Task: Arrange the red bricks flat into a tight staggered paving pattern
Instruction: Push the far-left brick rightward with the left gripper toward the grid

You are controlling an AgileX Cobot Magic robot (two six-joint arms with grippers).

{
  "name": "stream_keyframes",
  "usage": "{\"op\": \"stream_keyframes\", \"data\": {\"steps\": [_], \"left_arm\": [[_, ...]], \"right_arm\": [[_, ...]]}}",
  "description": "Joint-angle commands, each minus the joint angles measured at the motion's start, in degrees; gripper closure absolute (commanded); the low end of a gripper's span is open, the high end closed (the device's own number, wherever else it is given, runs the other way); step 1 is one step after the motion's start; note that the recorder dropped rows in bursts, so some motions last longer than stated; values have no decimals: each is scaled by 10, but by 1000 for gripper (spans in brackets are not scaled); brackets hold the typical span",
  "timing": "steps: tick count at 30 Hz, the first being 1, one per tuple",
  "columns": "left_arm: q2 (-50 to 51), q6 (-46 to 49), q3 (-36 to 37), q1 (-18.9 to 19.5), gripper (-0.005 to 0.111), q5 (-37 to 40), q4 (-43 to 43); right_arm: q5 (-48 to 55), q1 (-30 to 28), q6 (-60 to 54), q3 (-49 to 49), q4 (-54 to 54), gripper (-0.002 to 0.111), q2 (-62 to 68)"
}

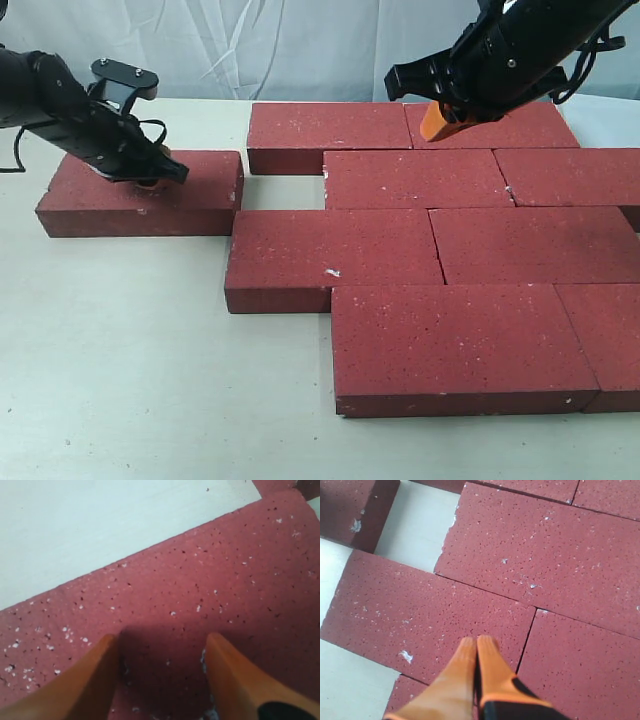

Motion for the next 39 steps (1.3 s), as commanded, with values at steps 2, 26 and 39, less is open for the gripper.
{"op": "stream_keyframes", "data": {"steps": [2, 26, 39], "left_arm": [[17, 8, 18, 2, 54, 72, -14], [17, 24, 18, -39, 54, 26, -180], [2, 25, 5, -39, 54, 23, -177]], "right_arm": [[-5, 0, -3, 1, -3, 109, -6], [-8, 0, -3, 1, -2, 109, -6], [-8, 0, -3, 1, -2, 109, -6]]}}
